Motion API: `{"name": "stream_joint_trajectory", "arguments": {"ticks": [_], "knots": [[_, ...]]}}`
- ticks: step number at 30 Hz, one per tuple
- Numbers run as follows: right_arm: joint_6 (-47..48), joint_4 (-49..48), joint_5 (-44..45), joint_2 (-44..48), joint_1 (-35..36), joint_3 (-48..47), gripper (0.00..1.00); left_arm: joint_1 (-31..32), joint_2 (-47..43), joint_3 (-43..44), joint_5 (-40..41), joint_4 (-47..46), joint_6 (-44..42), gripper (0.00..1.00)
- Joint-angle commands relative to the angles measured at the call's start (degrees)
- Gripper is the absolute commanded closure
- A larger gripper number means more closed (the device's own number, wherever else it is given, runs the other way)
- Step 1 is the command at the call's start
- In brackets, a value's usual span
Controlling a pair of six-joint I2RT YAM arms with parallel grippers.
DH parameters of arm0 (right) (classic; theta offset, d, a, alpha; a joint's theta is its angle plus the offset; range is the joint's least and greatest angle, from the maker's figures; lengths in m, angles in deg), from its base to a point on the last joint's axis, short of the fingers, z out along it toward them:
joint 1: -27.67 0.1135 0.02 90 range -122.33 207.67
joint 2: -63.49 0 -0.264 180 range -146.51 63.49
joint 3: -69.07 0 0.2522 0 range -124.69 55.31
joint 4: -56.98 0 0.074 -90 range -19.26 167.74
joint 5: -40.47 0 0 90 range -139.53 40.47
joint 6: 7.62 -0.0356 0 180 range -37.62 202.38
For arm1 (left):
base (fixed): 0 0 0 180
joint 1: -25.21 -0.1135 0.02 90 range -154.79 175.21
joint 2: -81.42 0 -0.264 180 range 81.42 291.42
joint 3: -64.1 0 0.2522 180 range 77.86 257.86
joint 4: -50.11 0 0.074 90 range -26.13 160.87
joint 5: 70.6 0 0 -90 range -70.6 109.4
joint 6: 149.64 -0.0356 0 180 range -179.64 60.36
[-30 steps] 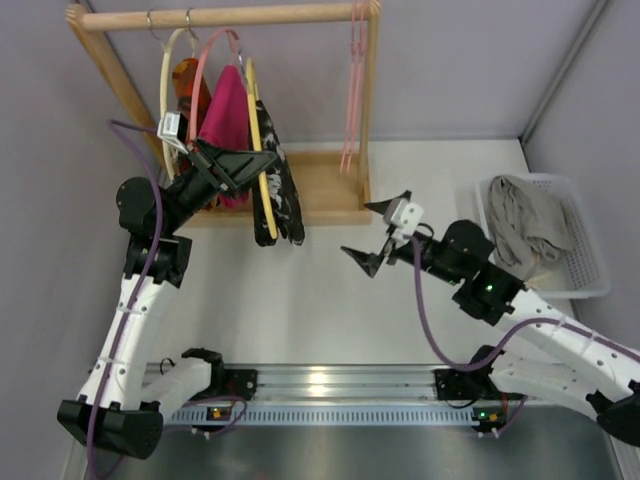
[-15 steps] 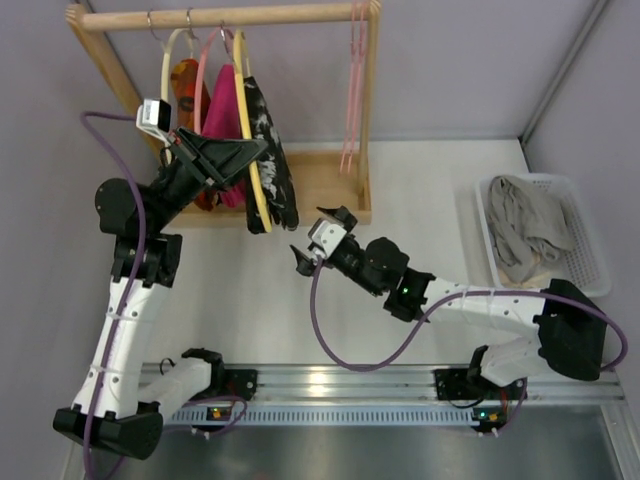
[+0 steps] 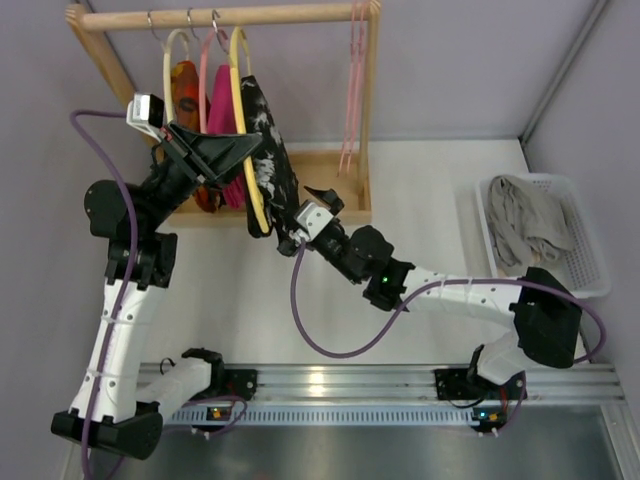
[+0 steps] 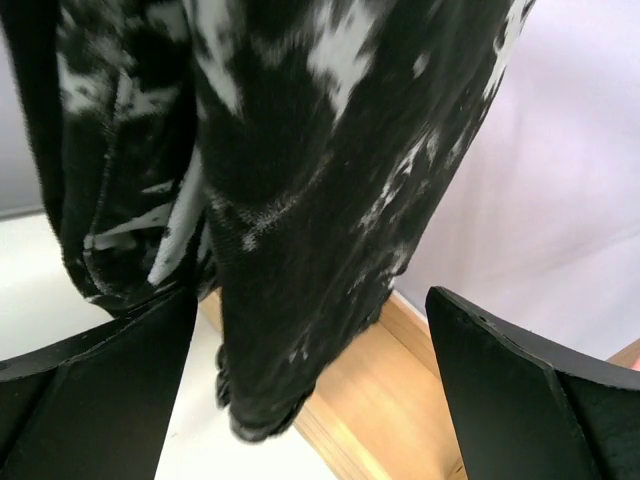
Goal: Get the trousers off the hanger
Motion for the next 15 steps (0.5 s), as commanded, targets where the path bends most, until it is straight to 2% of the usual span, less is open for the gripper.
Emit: {"name": "stream_joint_trajectory", "arguments": {"ticks": [1,7,15], "knots": [[0.5,-4.6,1.3,-1.3,0.6,-4.5,0.0,0.2,-2.1,5.9,3.0,-15.6,-1.0,1.0],[-0.1,-5.0,2.6,-3.4,-1.2,-8.8,0.05,0.1,-2.3,5.4,3.1,-15.5,-0.5,1.0],[1.4,-6.8,3.0,-5.7,-1.9,-13.9,0.04,0.2,-2.3,3.5,3.7,-15.5,1.0,1.0]]}}
